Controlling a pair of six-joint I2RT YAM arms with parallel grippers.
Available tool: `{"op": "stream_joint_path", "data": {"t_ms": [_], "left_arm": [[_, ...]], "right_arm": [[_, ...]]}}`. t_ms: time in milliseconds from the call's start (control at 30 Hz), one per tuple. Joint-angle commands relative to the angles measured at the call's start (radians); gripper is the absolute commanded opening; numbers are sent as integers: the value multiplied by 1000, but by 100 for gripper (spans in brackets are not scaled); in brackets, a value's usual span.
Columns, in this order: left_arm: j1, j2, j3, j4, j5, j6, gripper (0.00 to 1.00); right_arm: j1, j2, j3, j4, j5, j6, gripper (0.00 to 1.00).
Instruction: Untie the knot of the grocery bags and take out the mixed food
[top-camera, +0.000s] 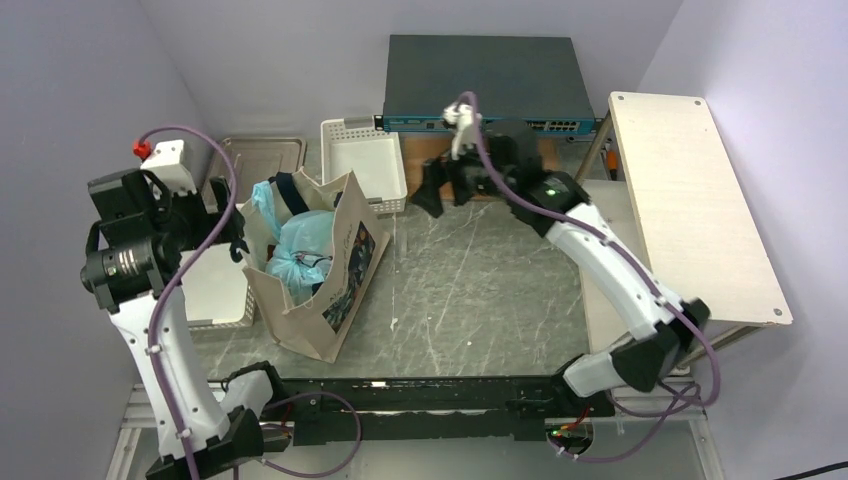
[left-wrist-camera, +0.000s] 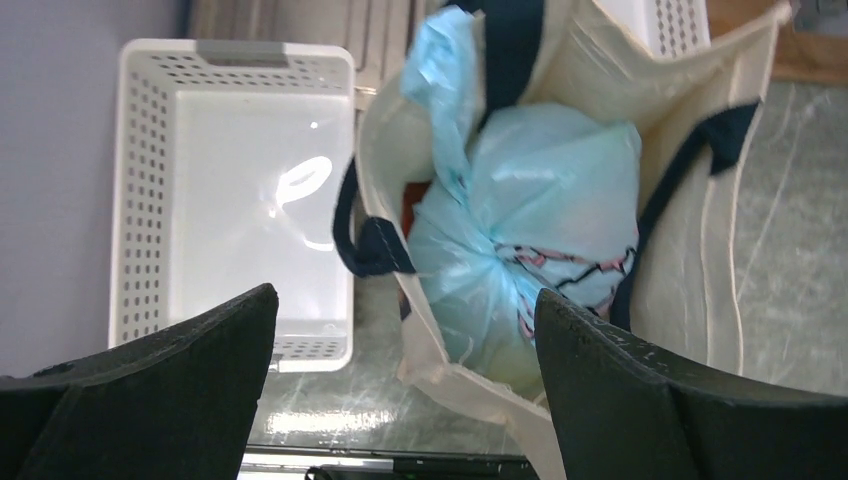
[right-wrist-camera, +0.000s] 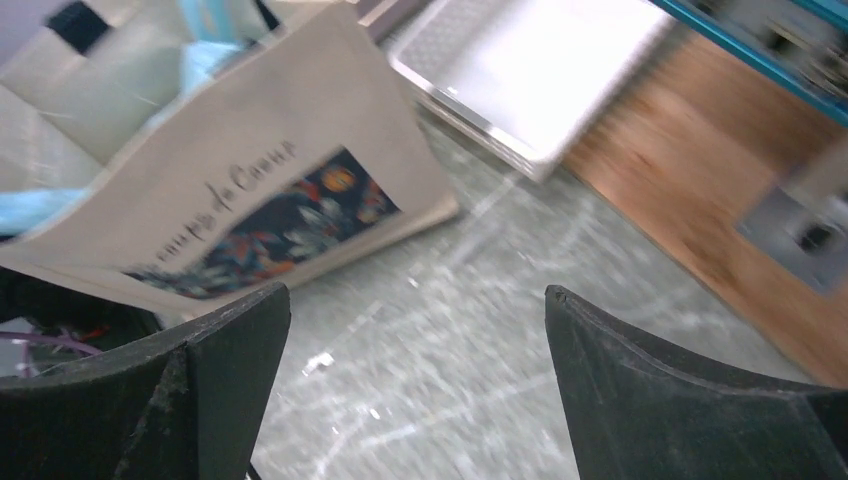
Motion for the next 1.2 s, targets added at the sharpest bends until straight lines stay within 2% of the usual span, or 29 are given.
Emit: {"op": "stream_joint_path", "data": {"t_ms": [0,167,400,433,567,600,633,667,700,733,900,1000,1167], "left_arm": [[57,94,12,18,-23,-33,99],[69,219,3,44,-44,29,99],[71,328,-118,187,174,101,99],[70,340,-136,194,211,105,96],[53,373,-172,177,307,152,64],[50,363,-178,173,323,157,53],[49,349,-185,170,340,160,37],[47,328,-193,170,362,161,27],[45,309,-200,168,380,158,10],[42,283,-207,167,397,154,0],[35,169,-270,184,491,122,0],[28,124,-300,181,547,113,0],[17,81,-331,184,559,118,0]], "right_arm": [[125,126,145,141,66,120,99],[249,292,286,150,77,160,98],[387,377,303,235,109,116,98],[401,380,303,243,111,98,98],[456,378,306,259,119,-28,96],[469,380,306,258,129,-74,95],[484,381,305,257,146,-109,94],[495,385,305,252,159,-139,94],[506,392,306,244,172,-164,93],[515,398,307,238,183,-185,93],[538,434,291,222,251,-280,92],[536,475,316,147,293,-316,92],[527,474,293,75,320,-328,94]]}}
